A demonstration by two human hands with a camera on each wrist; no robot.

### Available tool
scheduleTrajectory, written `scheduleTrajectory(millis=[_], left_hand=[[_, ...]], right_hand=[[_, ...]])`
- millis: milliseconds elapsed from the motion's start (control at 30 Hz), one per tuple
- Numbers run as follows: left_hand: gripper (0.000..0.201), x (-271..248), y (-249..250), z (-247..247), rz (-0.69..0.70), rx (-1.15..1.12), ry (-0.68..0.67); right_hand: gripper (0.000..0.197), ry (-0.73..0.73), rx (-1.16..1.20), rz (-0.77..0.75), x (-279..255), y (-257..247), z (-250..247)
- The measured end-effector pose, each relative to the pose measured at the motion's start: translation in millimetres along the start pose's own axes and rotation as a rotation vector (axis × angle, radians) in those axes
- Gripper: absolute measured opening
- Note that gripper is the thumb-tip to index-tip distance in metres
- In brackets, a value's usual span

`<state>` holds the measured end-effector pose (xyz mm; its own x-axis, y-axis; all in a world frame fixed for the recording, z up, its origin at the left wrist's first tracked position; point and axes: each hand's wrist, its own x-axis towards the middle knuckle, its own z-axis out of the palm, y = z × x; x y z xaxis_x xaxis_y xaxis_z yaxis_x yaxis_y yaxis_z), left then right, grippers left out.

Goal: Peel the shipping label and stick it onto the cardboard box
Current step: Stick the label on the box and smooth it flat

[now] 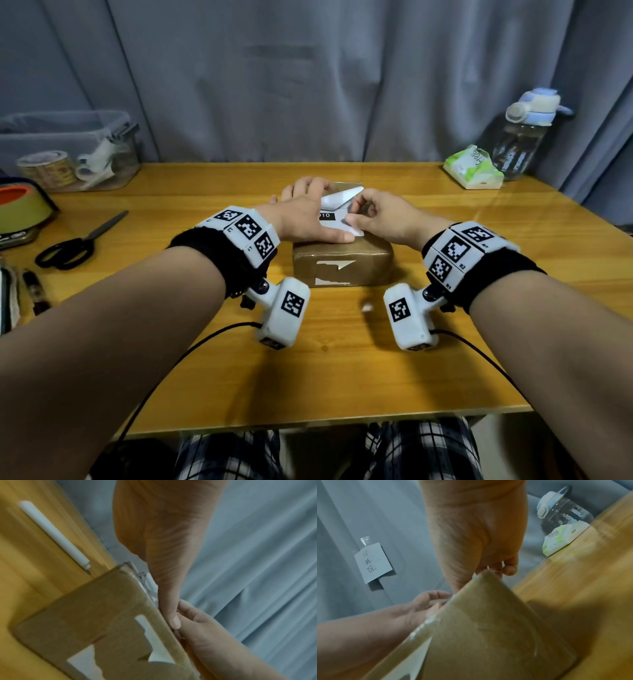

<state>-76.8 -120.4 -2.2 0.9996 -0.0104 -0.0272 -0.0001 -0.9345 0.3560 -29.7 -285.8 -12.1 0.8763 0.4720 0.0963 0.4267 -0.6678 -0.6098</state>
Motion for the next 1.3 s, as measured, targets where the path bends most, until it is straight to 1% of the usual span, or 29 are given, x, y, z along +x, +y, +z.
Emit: scheduleTrajectory(millis=[100, 167, 300, 433, 500, 567, 633, 700, 733, 767, 800, 867, 933, 1033, 1133, 1300], left_hand=[[0.090, -1, -6, 7, -0.066, -0.111, 0.049], [0.094, -3, -10, 10, -0.100, -0.127, 0.010], [0.101, -4, -14, 1, -0.068, -0.080, -0.047], [0.093, -5, -20, 5, -0.121, -0.160, 0.035], [0.090, -6, -26, 7, -0.146, -0.211, 0.045], [0.084, -8, -35, 3, -0.162, -0.206, 0.067], [0.079, -9, -40, -2, -0.170, -0.156, 0.114], [0.073, -10, -36, -4, -0.138, -0.076, 0.189], [0.066, -11, -30, -5, -0.091, -0.032, 0.240], [0.057, -12, -23, -5, -0.016, -0.003, 0.280], [0.046, -13, -16, -4, 0.080, 0.007, 0.289], [0.027, -18, -6, -1, 0.271, 0.009, 0.216], [0.024, -24, -3, 4, 0.351, 0.041, 0.152], [0.029, -29, -5, 6, 0.370, 0.076, 0.153], [0.036, -29, -7, 5, 0.348, 0.138, 0.122], [0.042, -27, -7, 0, 0.258, 0.214, 0.008]], right_hand=[[0.018, 0.026, -0.036, -0.004, -1, -2, 4], [0.024, -0.009, -0.033, 0.005, -4, -4, 1], [0.040, -0.079, -0.056, 0.013, -9, -6, -8], [0.038, -0.001, -0.113, -0.028, -6, -10, 0], [0.035, 0.022, -0.103, -0.046, -6, -8, 1], [0.033, 0.030, -0.113, -0.034, -8, -3, -3], [0.031, 0.023, -0.173, -0.017, -9, 0, -10], [0.028, 0.011, -0.235, -0.036, -10, -3, -14], [0.025, 0.005, -0.243, -0.067, -11, -6, -14], [0.022, 0.000, -0.230, -0.107, -11, -9, -12], [0.018, -0.008, -0.208, -0.148, -12, -12, -10], [0.014, -0.025, -0.178, -0.218, -13, -13, -6], [0.012, -0.027, -0.188, -0.260, -14, -10, -3], [0.015, -0.025, -0.185, -0.292, -17, -7, -2], [0.019, -0.034, -0.190, -0.295, -20, -9, -3], [0.030, -0.135, -0.238, -0.217, -21, -11, -3]])
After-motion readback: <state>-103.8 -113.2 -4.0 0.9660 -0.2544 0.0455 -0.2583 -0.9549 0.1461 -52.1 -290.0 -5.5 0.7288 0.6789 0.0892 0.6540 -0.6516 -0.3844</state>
